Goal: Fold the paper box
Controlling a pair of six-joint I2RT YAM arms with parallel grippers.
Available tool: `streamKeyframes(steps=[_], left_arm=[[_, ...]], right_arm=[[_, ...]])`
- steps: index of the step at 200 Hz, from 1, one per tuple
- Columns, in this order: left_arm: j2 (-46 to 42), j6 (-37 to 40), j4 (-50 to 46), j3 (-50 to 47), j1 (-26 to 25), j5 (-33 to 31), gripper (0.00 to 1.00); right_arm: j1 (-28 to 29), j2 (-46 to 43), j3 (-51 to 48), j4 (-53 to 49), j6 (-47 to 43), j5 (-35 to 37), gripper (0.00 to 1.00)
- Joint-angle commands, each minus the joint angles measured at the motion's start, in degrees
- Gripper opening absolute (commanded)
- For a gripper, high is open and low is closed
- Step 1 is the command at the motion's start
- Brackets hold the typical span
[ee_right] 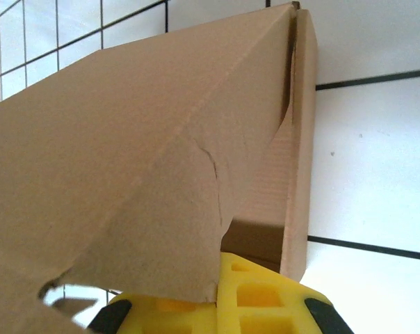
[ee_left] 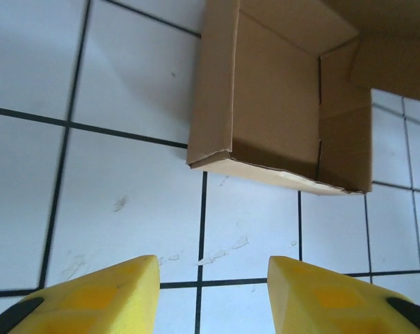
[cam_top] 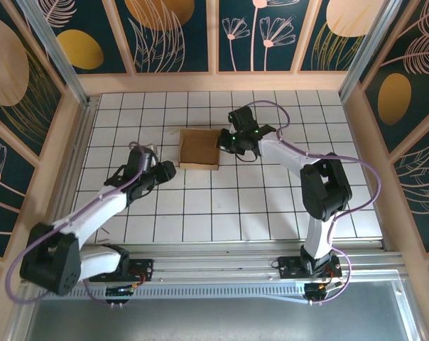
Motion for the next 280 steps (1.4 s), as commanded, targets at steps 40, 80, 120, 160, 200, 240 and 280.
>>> streamKeyframes(steps=[40,80,120,160,200,240,280], left_arm=[[1.92,-2.99,-5.99,7.60,11.74,-2.88,0.36],[22.19,-3.32,-1.95,25.00,18.87,12.99,0.24],[35.64,-3.46,1.60,35.38,18.81,28.50,0.12],[38.77,-2.44,0.74,35.32,17.22,30.09,0.06],[41.95,-1.42,1.99,35.72,15.80,31.48,0.00],[42.91,-0.26,1.52,36.49,13.78,30.41,0.00],[42.37,-0.04,4.43,35.39,13.45,32.61,0.00]], right_arm=[[-0.15,0.52,1.53,-1.10,-0.63,0.39,0.07],[-0.16,0.66,1.51,-1.27,-1.45,-0.44,0.07],[-0.15,0.94,2.46,-2.20,-2.13,-0.44,0.07],[-0.05,1.41,3.30,-2.85,-2.37,-0.26,0.07],[-0.01,1.39,2.74,-2.50,-2.26,-0.17,0.07],[0.29,1.47,2.92,-2.50,-2.17,-0.08,0.06],[0.34,1.56,2.76,-2.20,-2.13,-0.34,0.06]])
